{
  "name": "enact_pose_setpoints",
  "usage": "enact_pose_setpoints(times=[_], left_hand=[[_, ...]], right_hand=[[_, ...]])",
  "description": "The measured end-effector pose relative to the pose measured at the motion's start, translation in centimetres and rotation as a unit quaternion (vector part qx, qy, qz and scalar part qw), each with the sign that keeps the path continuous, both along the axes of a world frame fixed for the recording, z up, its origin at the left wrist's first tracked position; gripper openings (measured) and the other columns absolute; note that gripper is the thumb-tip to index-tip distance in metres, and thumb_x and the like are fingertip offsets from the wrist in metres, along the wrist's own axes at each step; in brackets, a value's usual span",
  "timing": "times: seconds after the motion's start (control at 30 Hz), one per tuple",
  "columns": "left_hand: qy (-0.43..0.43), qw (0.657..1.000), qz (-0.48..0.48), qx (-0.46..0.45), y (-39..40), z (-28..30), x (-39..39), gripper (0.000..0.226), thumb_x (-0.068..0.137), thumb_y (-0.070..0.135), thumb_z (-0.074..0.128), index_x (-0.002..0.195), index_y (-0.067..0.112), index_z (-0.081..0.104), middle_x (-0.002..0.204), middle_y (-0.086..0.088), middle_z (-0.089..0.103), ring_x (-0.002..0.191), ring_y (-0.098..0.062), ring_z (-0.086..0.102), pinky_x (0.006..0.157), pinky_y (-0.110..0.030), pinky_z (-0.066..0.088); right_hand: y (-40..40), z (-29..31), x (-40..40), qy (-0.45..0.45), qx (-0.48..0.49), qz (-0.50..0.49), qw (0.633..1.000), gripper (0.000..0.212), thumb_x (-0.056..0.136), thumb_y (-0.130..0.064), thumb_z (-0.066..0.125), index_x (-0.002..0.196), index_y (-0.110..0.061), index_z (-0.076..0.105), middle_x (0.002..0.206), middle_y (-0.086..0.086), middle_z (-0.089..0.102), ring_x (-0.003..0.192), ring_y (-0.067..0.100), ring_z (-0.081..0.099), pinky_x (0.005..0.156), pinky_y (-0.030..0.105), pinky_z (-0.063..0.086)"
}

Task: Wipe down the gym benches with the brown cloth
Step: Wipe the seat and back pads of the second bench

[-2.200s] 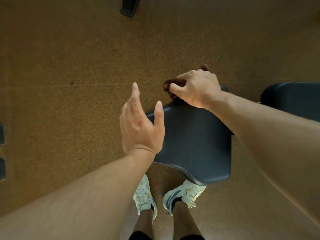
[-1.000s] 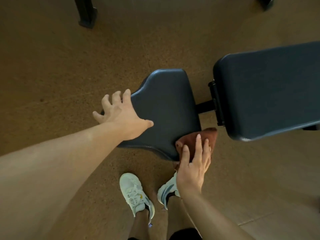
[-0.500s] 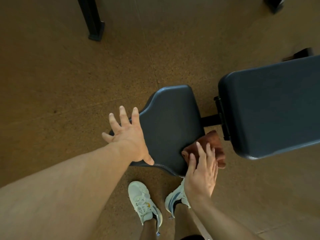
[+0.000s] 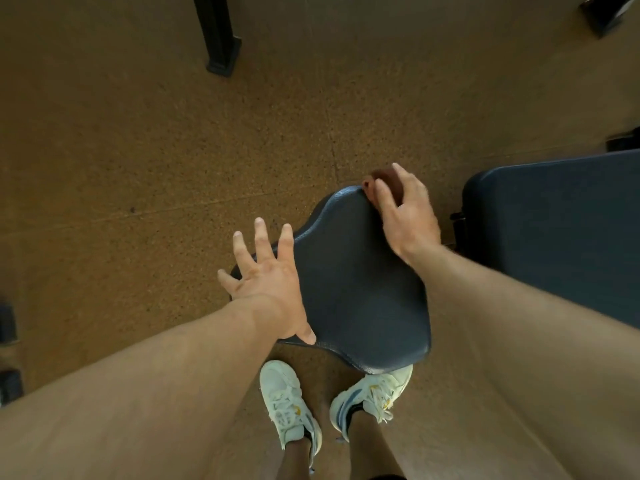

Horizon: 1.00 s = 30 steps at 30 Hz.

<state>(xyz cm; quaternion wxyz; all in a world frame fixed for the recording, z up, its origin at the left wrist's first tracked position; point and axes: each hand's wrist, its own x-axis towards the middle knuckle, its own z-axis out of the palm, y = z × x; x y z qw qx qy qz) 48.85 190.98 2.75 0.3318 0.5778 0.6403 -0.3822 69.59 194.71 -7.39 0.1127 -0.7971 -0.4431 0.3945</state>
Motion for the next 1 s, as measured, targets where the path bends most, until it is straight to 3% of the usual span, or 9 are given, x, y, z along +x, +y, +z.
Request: enact_pose_setpoints(times=[0.07,0.13,0.37,0.57,0.7,0.77,0.83,0.9,1.0], left_hand=[[0.002,1.000,-0.001,-0.001,-0.1,-0.1,0.0,0.165,0.055,0.047,0.098,0.152,0.029,-0.034,0.156,-0.011,-0.046,0.148,-0.044,-0.032,0.121,-0.069,0.009],[0.002,1.000,0.000,0.002,-0.1,-0.3,0.1,0.165,0.054,0.047,0.098,0.152,0.029,-0.034,0.156,-0.012,-0.046,0.147,-0.045,-0.033,0.120,-0.070,0.007],[-0.003,1.000,0.000,0.009,-0.1,-0.3,0.0,0.164,0.054,0.044,0.099,0.154,0.028,-0.030,0.158,-0.014,-0.042,0.148,-0.046,-0.031,0.119,-0.071,0.006],[-0.043,0.998,0.002,0.042,-0.7,0.0,-0.5,0.160,0.055,0.045,0.098,0.157,0.028,-0.024,0.166,-0.010,-0.028,0.151,-0.043,-0.025,0.120,-0.069,0.007],[-0.168,0.961,0.106,0.193,-3.0,-0.6,-2.8,0.141,0.065,0.053,0.090,0.162,0.021,-0.006,0.171,-0.002,-0.012,0.156,-0.025,-0.017,0.127,-0.052,-0.002],[-0.216,0.930,0.174,0.241,-6.5,-1.0,-5.3,0.147,0.064,0.057,0.088,0.160,0.025,-0.018,0.169,0.002,-0.023,0.155,-0.019,-0.023,0.127,-0.043,-0.008],[-0.230,0.929,0.201,0.209,-11.7,-1.1,-8.5,0.154,0.063,0.067,0.084,0.151,0.031,-0.037,0.162,0.009,-0.038,0.150,-0.013,-0.032,0.126,-0.040,-0.010],[-0.200,0.940,0.238,0.139,-17.2,-1.0,-12.1,0.151,0.066,0.072,0.079,0.144,0.035,-0.046,0.157,0.014,-0.045,0.150,-0.011,-0.031,0.127,-0.041,-0.004],[-0.153,0.936,0.298,0.109,-21.7,-0.8,-16.1,0.150,0.062,0.078,0.077,0.148,0.036,-0.039,0.164,0.013,-0.033,0.156,-0.015,-0.013,0.127,-0.047,0.014]], right_hand=[[1.3,-0.1,0.9,0.036,-0.033,-0.070,0.996,0.060,0.099,-0.075,0.038,0.153,-0.049,0.037,0.149,0.000,0.056,0.131,0.028,0.057,0.112,0.049,0.046],[1.6,0.2,0.9,0.048,-0.039,-0.083,0.995,0.058,0.098,-0.075,0.040,0.148,-0.045,0.046,0.134,-0.004,0.064,0.117,0.024,0.064,0.103,0.047,0.052],[2.0,2.5,-1.6,-0.017,0.038,0.068,0.997,0.046,0.107,-0.059,0.039,0.139,-0.031,0.057,0.139,-0.002,0.058,0.132,0.023,0.053,0.110,0.056,0.044],[3.1,5.6,-5.4,-0.056,0.028,0.296,0.953,0.035,0.107,-0.052,0.045,0.131,-0.033,0.062,0.136,-0.006,0.061,0.135,0.022,0.051,0.122,0.057,0.028],[0.8,6.1,-11.5,-0.073,0.027,0.376,0.923,0.034,0.109,-0.050,0.039,0.128,-0.035,0.063,0.130,-0.008,0.069,0.138,0.017,0.050,0.128,0.050,0.006],[-0.8,6.8,-14.1,-0.046,0.039,0.359,0.931,0.034,0.110,-0.050,0.037,0.124,-0.034,0.064,0.123,-0.007,0.073,0.131,0.017,0.057,0.126,0.046,0.012],[-2.5,7.5,-16.0,-0.025,0.065,0.351,0.934,0.034,0.109,-0.052,0.040,0.123,-0.035,0.065,0.121,-0.010,0.072,0.128,0.017,0.059,0.124,0.046,0.018],[-4.1,8.4,-17.0,-0.020,0.083,0.368,0.926,0.033,0.106,-0.055,0.046,0.128,-0.038,0.064,0.131,-0.015,0.066,0.136,0.015,0.051,0.127,0.048,0.012],[-6.9,9.3,-17.3,-0.033,0.085,0.422,0.902,0.048,0.105,-0.051,0.053,0.152,-0.045,0.045,0.168,-0.017,0.032,0.160,0.015,0.014,0.130,0.054,-0.007]])
